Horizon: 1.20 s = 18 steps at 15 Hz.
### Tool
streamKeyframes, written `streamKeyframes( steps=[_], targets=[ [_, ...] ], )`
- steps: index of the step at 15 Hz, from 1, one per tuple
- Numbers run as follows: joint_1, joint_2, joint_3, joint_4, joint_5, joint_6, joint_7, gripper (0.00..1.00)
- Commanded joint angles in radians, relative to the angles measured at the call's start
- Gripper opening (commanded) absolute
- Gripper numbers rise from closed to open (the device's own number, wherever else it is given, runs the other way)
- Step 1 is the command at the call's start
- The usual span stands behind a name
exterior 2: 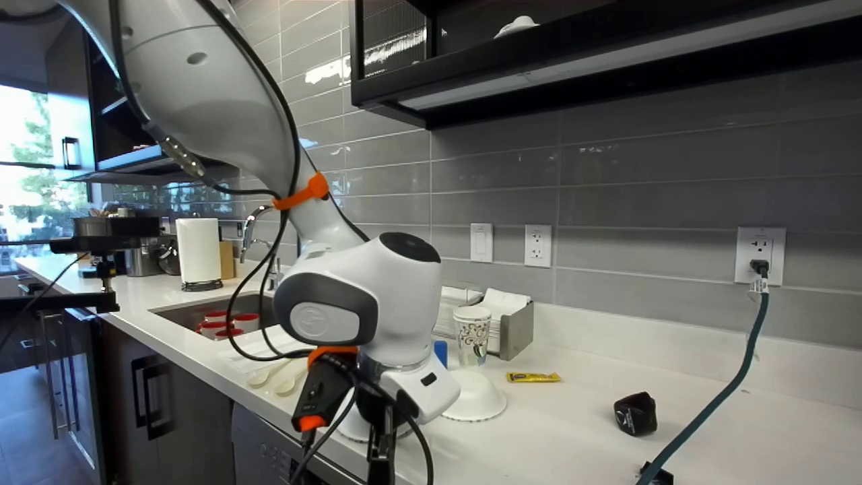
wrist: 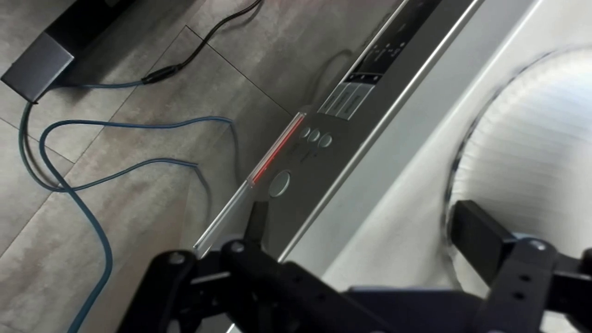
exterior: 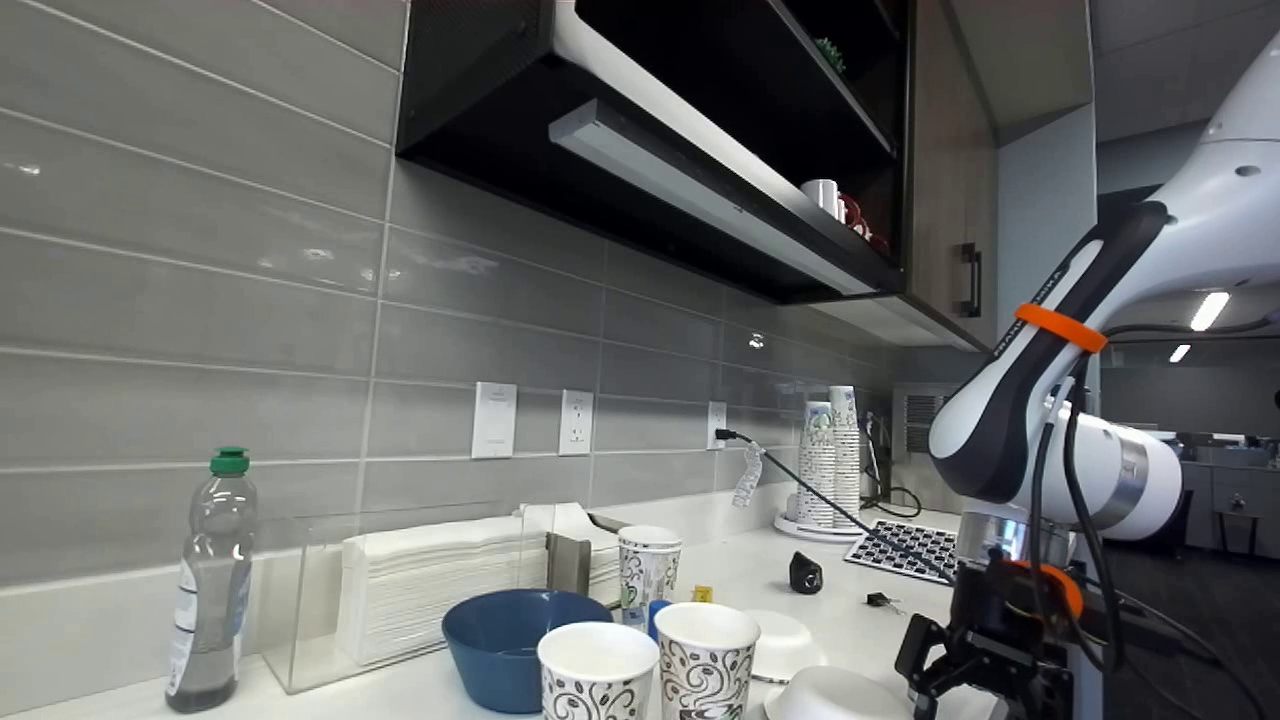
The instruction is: Stack up the white plates on the left
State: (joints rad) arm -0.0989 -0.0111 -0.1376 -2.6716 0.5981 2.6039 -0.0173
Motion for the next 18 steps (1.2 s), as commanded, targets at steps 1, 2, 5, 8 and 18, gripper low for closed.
streamKeyframes(
  steps=[1, 2, 5, 8, 18],
  targets=[
    [-0.017, -0.015, -0.002, -0.031, -0.040, 0.021, 0.044, 1.00],
    [-0.019, -0.017, -0.004, -0.032, -0.048, 0.020, 0.052, 1.00],
    [-0.025, -0.023, -0.008, -0.041, -0.093, 0.020, 0.095, 1.00],
    [-0.031, -0.037, -0.008, -0.048, -0.157, 0.008, 0.149, 1.00],
    [-0.039, -0.073, -0.008, -0.075, -0.295, -0.029, 0.276, 0.88]
  ],
)
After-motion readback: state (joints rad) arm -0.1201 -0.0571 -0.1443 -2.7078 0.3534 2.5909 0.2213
